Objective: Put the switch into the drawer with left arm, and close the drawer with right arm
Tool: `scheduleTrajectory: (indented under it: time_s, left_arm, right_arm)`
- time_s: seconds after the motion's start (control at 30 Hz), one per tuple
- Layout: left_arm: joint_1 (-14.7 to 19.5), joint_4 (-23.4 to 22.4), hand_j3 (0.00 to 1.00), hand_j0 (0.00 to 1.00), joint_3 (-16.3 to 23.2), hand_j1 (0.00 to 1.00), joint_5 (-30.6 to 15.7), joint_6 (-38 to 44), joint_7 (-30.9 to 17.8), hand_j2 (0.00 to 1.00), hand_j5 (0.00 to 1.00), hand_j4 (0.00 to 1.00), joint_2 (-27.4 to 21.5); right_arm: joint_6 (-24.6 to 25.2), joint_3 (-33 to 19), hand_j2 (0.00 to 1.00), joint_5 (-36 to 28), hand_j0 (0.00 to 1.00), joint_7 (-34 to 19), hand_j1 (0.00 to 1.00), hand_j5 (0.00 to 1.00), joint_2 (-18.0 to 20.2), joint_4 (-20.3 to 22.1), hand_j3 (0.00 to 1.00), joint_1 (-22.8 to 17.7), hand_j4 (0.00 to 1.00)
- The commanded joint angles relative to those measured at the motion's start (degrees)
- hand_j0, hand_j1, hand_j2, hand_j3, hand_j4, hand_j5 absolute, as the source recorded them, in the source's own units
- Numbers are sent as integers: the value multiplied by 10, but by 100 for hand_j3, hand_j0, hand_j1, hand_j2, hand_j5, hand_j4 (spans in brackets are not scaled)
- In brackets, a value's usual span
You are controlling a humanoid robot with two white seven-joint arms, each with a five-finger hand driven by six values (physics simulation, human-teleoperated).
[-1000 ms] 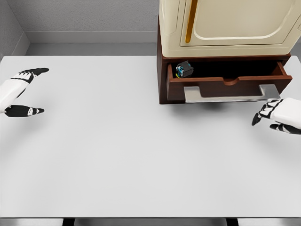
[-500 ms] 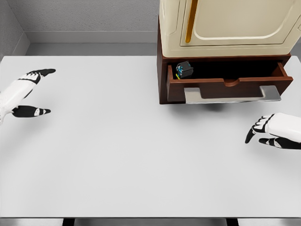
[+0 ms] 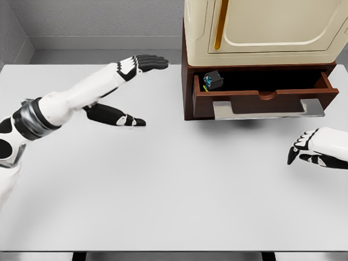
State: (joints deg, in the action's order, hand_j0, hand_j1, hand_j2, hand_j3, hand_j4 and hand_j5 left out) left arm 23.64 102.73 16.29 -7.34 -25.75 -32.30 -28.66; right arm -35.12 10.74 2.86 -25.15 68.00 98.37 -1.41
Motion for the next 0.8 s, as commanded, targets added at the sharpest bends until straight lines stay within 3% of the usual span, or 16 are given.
scheduleTrajectory:
  time_s: [0.0,0.07,0.13,0.2,0.37,0.63,0.7,0.77]
  left_arm:
    - [4,5,100,100,56,100,-88,104,-1,100,100,100,-35]
    - [27,5,100,100,59,100,-104,218,-27,100,100,100,-33]
    - [36,5,100,100,59,100,-133,252,-27,100,100,100,-29]
    - [50,5,100,100,72,100,-196,297,-27,100,100,100,-29]
    - [98,5,100,100,111,100,-246,355,-27,100,100,100,-5]
    - [122,-31,100,100,113,100,-230,417,-27,100,100,100,48]
    - [127,-64,100,100,117,100,-188,417,-27,100,100,100,88]
    - [128,-78,100,100,119,100,-181,417,-27,100,100,100,97]
  right_arm:
    - [1,1,47,-4,47,0,47,47,1,-3,47,0,47]
    - [1,0,47,-4,47,0,47,47,1,-3,47,-1,47]
    - [1,1,48,-4,48,0,48,48,0,-3,48,-1,48]
    - [1,1,48,-5,48,0,48,48,1,-3,48,-2,48]
    - [1,1,48,-5,48,0,48,48,0,-3,48,-4,48]
    - [1,1,48,-5,48,0,48,48,1,-4,48,-4,48]
    - [1,1,48,-5,48,0,48,48,0,-4,48,-4,48]
    - [1,0,48,-5,48,0,48,48,0,-4,48,-4,48]
